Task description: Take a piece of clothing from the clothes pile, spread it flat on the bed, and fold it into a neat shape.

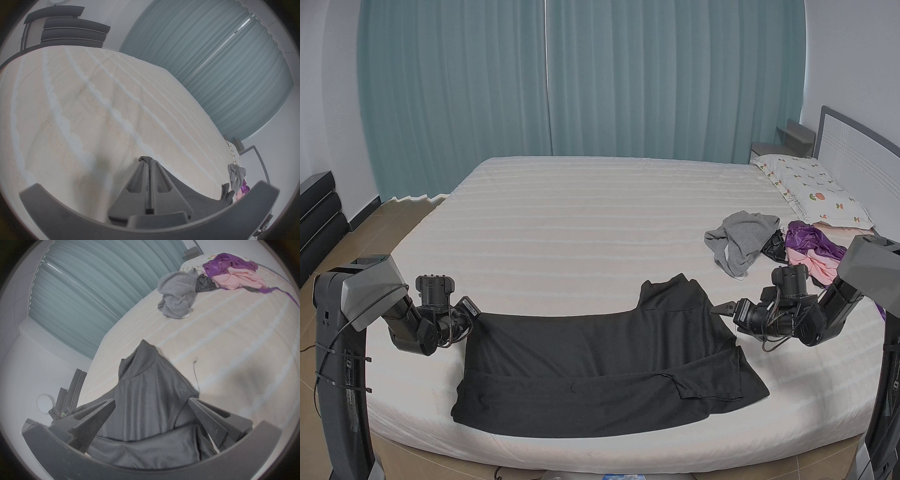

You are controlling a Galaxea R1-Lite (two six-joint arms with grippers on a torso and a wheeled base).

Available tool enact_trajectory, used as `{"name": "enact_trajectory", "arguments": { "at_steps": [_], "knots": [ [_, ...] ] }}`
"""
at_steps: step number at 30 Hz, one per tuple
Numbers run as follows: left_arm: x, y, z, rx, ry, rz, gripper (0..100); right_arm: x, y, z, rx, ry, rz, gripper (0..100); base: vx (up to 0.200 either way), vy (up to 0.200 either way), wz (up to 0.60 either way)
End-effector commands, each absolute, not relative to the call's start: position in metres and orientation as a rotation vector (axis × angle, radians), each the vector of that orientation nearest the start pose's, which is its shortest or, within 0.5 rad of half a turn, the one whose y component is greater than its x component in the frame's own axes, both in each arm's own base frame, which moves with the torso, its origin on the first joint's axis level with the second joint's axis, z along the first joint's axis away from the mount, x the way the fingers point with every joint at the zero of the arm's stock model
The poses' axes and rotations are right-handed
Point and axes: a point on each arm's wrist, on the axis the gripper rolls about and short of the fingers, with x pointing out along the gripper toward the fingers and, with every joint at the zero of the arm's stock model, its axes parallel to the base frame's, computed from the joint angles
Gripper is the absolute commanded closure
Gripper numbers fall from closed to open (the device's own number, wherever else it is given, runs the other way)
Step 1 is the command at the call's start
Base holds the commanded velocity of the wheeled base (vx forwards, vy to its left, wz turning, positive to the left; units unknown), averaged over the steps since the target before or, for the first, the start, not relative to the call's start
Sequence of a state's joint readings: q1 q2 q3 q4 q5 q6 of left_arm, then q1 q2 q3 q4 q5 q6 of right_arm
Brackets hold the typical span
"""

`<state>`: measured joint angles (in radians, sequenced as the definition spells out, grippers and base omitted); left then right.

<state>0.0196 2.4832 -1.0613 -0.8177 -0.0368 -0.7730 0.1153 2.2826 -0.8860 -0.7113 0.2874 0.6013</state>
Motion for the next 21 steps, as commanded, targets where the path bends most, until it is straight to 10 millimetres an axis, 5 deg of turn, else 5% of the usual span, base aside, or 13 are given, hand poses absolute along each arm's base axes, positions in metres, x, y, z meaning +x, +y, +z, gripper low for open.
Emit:
{"name": "enact_trajectory", "arguments": {
  "at_steps": [1, 7, 14, 18, 21],
  "knots": [
    [0.421, 0.007, -0.037, -0.767, 0.586, 0.217, 100, 0.413, 0.066, 0.001, 0.615, 0.776, 0.176, 0, 0.0, 0.0, 0.0],
    [0.42, 0.007, -0.037, -0.767, 0.588, 0.216, 100, 0.46, 0.072, -0.031, 0.609, 0.755, 0.168, 0, 0.0, 0.0, 0.0],
    [0.42, 0.007, -0.036, -0.769, 0.588, 0.215, 100, 0.496, 0.075, -0.041, 0.613, 0.701, 0.178, 0, 0.0, 0.0, 0.0],
    [0.42, 0.007, -0.037, -0.768, 0.589, 0.215, 100, 0.495, 0.07, -0.058, 0.605, 0.727, 0.149, 0, 0.0, 0.0, 0.0],
    [0.42, 0.007, -0.037, -0.767, 0.589, 0.217, 100, 0.493, 0.06, -0.048, 0.608, 0.715, 0.128, 0, 0.0, 0.0, 0.0]
  ]
}}
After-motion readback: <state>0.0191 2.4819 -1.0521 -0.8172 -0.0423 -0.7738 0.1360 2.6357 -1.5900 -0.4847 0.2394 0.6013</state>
